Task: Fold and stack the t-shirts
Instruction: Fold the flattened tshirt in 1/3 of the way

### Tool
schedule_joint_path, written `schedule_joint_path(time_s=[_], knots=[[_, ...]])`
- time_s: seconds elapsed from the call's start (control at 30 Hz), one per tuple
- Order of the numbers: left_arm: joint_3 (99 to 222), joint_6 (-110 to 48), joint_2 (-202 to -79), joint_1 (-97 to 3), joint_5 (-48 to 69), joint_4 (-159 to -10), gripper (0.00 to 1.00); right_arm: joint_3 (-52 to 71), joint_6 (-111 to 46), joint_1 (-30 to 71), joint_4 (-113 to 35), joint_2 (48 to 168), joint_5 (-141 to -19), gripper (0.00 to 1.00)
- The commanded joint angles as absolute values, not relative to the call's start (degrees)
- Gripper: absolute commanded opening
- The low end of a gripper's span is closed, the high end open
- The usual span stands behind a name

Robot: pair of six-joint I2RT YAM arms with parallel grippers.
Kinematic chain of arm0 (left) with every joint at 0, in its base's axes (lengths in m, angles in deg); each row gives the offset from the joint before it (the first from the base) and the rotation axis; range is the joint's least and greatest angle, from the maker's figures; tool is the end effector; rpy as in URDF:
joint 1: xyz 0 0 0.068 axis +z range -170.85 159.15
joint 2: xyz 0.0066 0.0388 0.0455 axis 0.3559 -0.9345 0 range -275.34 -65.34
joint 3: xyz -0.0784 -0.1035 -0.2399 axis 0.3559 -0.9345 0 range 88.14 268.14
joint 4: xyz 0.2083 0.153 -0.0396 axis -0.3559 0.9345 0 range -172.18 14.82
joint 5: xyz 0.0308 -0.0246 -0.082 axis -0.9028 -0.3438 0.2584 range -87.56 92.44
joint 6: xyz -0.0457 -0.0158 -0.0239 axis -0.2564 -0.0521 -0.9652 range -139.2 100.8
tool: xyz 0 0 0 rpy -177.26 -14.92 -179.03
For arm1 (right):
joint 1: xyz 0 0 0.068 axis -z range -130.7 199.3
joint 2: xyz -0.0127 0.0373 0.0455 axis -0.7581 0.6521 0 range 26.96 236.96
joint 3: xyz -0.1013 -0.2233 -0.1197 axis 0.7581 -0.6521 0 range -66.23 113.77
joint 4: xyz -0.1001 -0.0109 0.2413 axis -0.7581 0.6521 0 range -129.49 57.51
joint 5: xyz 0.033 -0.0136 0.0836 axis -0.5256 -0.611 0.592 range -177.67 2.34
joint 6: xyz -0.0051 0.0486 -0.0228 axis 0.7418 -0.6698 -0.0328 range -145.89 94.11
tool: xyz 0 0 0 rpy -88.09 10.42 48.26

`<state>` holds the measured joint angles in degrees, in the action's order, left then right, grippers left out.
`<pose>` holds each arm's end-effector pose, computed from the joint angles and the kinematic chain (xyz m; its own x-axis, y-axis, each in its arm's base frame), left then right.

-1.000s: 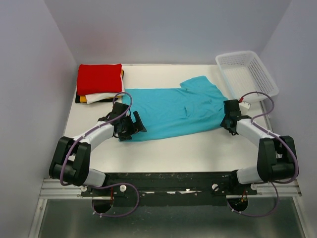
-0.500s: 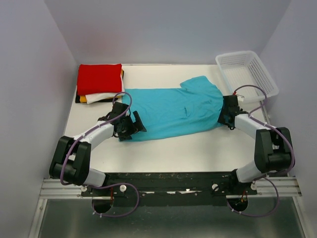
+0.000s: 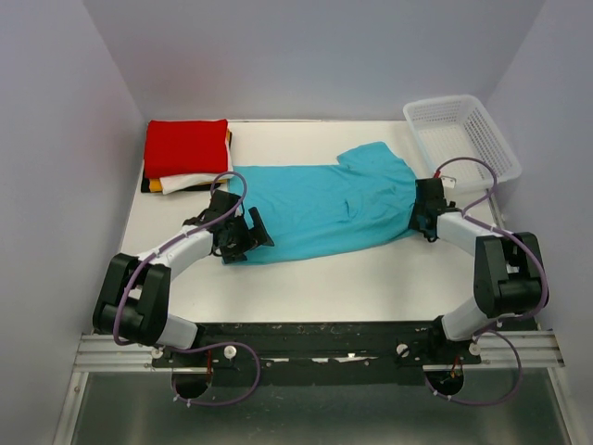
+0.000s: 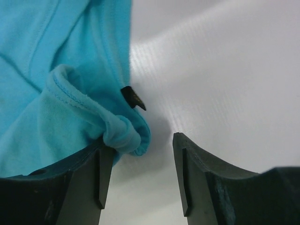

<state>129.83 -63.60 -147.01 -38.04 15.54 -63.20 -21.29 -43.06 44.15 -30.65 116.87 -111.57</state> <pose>0.2499 -0.0858 0.1701 -0.8643 -0.4459 -0.2327 -0.2872 0.8173 -0.4996 0.2983 0.0124 0.1608 -0.7219 0.2059 -0.6607 0.3865 0.9119 -0.1381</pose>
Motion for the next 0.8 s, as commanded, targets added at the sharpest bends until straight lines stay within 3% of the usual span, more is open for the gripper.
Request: schedule_joint_path(time_s=[0.0,0.13,0.37,0.4,0.5,0.53,0.77], knots=[[128.92,-62.88,-148.61,-37.46,14.22,-60.71,0.99,-19.28,-41.73,44.50,-28.64,118.31,-127.17,0.57],[128.96,-62.51,-148.77,-37.15,14.87,-60.37,0.98,-19.26,-39.58,44.55,-28.69,120.04,-139.60,0.49],[128.57,-61.97,-148.85,-36.59,16.28,-60.97,0.98,-19.01,-36.03,44.89,-30.30,121.09,-148.73,0.48],[128.41,-62.00,-148.90,-36.53,16.41,-61.11,0.99,-18.82,-35.98,44.95,-30.52,120.60,-148.54,0.39],[128.39,-61.94,-149.23,-36.41,16.81,-61.43,0.98,-19.41,-34.26,45.62,-32.61,115.33,-134.11,0.08],[128.42,-61.95,-149.39,-36.41,16.98,-61.51,0.99,-20.82,-32.30,45.74,-35.62,113.40,-129.19,0.01],[128.55,-62.07,-150.18,-36.15,17.67,-61.92,0.99,-26.62,-12.88,46.22,-38.88,103.26,-95.74,0.01]])
